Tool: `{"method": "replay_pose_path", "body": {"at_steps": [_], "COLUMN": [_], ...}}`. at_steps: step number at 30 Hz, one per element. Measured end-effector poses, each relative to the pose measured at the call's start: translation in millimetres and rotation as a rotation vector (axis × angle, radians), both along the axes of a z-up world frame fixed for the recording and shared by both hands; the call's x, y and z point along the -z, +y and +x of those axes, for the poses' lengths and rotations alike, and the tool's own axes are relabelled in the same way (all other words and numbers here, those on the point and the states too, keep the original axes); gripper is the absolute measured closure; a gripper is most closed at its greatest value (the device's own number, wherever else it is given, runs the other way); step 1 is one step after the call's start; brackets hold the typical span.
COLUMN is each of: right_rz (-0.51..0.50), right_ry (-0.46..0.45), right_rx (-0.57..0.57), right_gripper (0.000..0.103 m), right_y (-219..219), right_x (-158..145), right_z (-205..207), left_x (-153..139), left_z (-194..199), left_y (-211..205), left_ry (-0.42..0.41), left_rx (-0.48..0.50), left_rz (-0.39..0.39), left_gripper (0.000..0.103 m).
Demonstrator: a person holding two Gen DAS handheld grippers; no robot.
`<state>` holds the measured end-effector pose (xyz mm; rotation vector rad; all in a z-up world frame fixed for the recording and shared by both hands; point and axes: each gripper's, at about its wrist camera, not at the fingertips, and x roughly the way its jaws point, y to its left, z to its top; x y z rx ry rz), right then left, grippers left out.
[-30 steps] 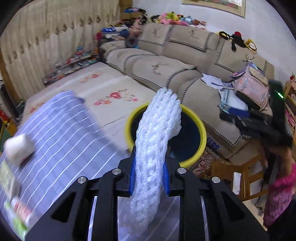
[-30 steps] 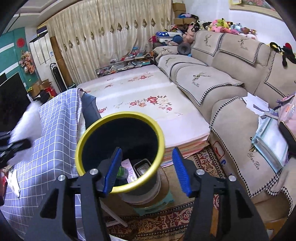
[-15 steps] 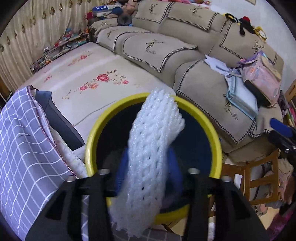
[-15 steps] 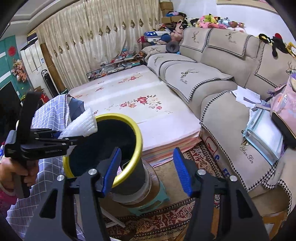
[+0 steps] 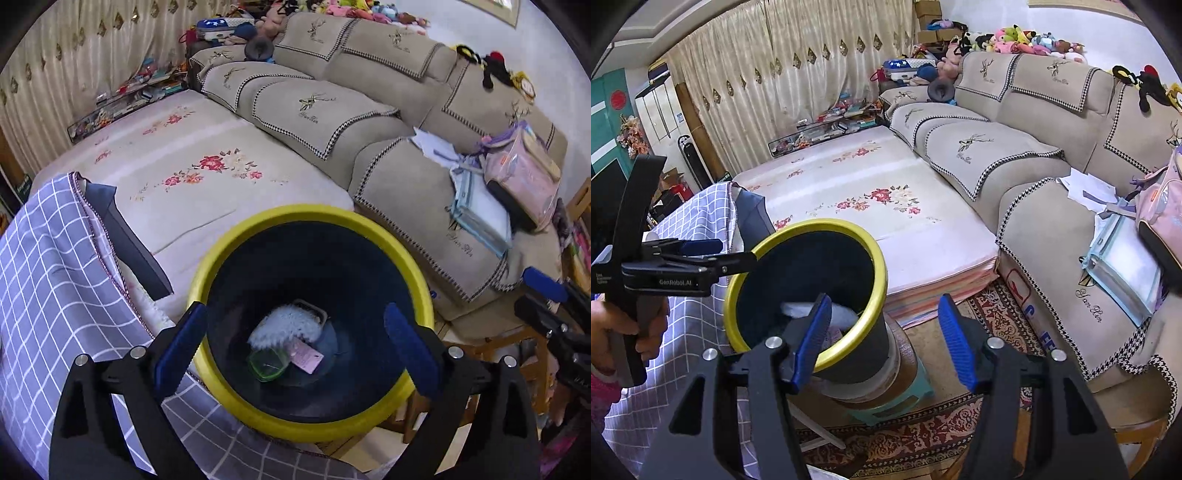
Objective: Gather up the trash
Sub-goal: 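Carry the white foam net with the left gripper into the bin and release, then move both tools back toward the table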
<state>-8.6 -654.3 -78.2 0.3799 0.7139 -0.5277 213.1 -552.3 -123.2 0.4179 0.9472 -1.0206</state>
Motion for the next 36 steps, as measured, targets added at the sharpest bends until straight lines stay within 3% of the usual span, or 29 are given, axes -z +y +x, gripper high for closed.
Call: {"method": "replay_pose_path", "body": {"at_steps": [9, 16, 20, 27, 33, 36], "right_rz": [0.000, 0.015, 0.022, 0.017, 0.002, -0.003], "right_ry": [0.012, 0.037, 0.047, 0.062, 0.070, 0.069], "right_rx": [-0.003, -0.146, -0.307, -0.626, -0.867, -0.959], "right_gripper": [0.044, 0.044, 0.044, 0.044, 0.044, 0.044], "right_y": [7, 48, 96, 214, 314, 359], "right_x": [-1, 9, 14, 16, 11, 7], "right_z": [-4, 26, 58, 112, 140, 151], "left_x": [-46, -88, -104, -104, -87, -78], "left_z": [-9, -24, -42, -74, -101, -105], "left_y": [65, 177, 265, 399, 493, 519], "left_ry": [-0.058, -0.111, -0.165, -0.252, -0.232, -0.206], "left_rx": [-0.084, -0.255, -0.395, -0.653, -0.851, -0.897], "left_rz": [-0.088, -0.164, -0.206, -0.163, -0.156, -0.162], "left_gripper": [0.008, 0.006, 0.005, 0.005, 0.005, 0.005]}}
